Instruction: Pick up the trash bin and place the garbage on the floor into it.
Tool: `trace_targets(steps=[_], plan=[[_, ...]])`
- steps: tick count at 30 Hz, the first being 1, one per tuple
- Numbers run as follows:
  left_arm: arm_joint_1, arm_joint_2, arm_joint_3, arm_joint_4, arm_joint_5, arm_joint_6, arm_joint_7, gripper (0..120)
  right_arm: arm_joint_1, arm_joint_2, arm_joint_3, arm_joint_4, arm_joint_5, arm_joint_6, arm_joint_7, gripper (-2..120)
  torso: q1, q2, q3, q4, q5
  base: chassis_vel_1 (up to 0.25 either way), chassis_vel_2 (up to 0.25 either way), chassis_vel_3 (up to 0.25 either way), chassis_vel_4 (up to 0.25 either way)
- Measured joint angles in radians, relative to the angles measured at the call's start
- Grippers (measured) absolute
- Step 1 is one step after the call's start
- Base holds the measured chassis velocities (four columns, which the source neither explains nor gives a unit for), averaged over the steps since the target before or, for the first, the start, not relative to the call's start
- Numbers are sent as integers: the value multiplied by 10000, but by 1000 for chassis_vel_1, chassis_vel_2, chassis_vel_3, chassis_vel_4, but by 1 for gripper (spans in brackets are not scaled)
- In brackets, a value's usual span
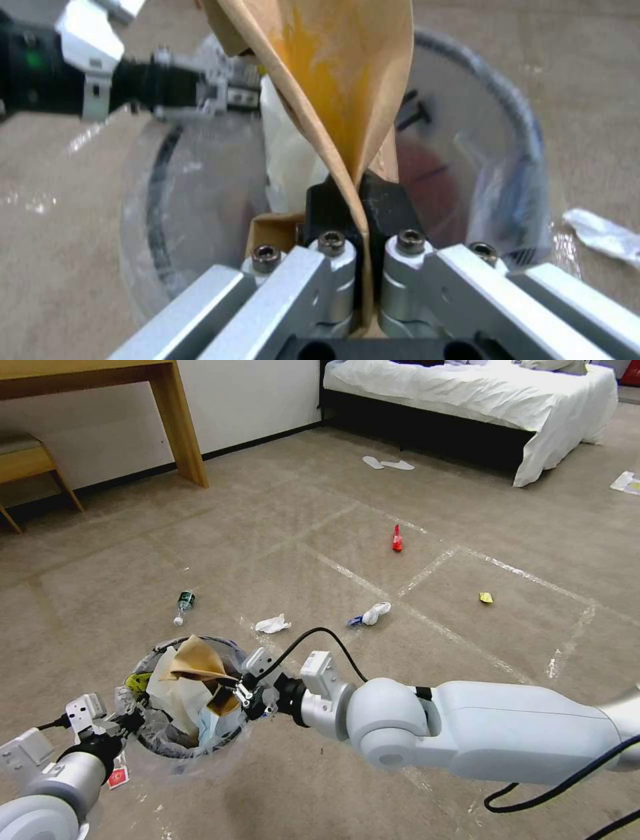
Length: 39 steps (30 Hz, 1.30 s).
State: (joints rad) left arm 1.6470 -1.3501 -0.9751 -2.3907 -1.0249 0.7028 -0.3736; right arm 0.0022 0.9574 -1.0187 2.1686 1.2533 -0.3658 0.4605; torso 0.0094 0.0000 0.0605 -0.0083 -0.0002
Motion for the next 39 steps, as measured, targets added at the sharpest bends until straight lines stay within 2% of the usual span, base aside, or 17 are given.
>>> trace_targets(steps=[10,13,25,39], plan=[[-41,-72,3,-6,31,0,23,1,593,626,-378,-248,563,-789,647,0,-1,0,0,0,0,0,0,0,0],[-62,-93,1,8,39,-11,45,1,838,1020,-429,-394,807,-1030,853,0,0,0,0,0,0,0,0,0,0],[-120,-128,15,37,38,-29,71,1,1475,1810,-449,-865,1307,-1722,1104,0,0,0,0,1,0,0,0,0,0],[-131,-121,3,59,8,-43,85,1,1382,2009,-465,-1642,1392,-2055,1400,0,0,0,0,0,1,0,0,0,0]])
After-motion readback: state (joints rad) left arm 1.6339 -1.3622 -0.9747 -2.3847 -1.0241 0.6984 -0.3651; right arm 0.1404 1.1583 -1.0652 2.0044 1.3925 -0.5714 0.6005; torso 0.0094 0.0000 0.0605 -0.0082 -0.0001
